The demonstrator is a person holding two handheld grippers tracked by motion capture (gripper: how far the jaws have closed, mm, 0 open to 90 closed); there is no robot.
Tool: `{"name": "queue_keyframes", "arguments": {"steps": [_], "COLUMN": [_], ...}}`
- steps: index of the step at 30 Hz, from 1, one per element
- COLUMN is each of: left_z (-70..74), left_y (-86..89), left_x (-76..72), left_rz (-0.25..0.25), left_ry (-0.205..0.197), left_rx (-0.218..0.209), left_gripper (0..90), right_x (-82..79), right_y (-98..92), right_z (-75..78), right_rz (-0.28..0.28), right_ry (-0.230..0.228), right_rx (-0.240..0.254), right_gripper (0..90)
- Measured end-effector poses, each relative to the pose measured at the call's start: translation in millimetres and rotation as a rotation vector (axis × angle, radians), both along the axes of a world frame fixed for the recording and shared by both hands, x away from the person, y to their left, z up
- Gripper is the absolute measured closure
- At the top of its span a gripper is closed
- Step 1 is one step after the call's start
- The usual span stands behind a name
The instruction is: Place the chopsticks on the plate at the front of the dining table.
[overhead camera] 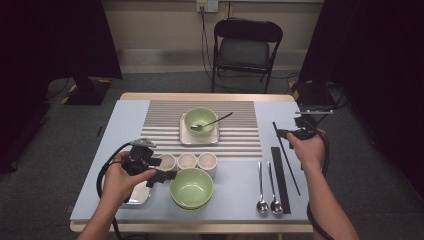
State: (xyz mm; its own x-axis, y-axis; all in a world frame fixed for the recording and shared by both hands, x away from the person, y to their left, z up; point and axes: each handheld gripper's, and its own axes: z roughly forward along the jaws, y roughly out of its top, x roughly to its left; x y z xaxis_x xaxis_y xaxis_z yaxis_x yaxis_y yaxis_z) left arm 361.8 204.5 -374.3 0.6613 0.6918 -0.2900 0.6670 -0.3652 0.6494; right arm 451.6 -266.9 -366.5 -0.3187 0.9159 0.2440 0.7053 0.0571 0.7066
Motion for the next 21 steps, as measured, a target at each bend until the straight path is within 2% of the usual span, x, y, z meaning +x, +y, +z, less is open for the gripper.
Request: {"name": "queue_keyframes", "arguments": {"steps": [14,17,21], "left_z": [9.8,11.3,12.5], "left_y": [-27.5,-33.6,-41.3], "left_x": [6.2,7.7,10.2], "left_rz": [-0.033,-0.052,-0.047], "left_ry": [-0.023,-0.020,-0.017], "left_rx": [0.005,0.002,-0.003], "left_gripper": [16.7,16.7,16.6], "right_x": [1.9,2.2,2.8], "right_y": [13.8,16.8,19.9], "right_z": [7.4,9.1,10.5], "right_rz": [0.021,0.027,0.033], "right_ry": [-0.013,-0.010,-0.012], "right_rx": [0.008,0.009,0.008], "right_gripper": [86.8,86.8,86.8]}}
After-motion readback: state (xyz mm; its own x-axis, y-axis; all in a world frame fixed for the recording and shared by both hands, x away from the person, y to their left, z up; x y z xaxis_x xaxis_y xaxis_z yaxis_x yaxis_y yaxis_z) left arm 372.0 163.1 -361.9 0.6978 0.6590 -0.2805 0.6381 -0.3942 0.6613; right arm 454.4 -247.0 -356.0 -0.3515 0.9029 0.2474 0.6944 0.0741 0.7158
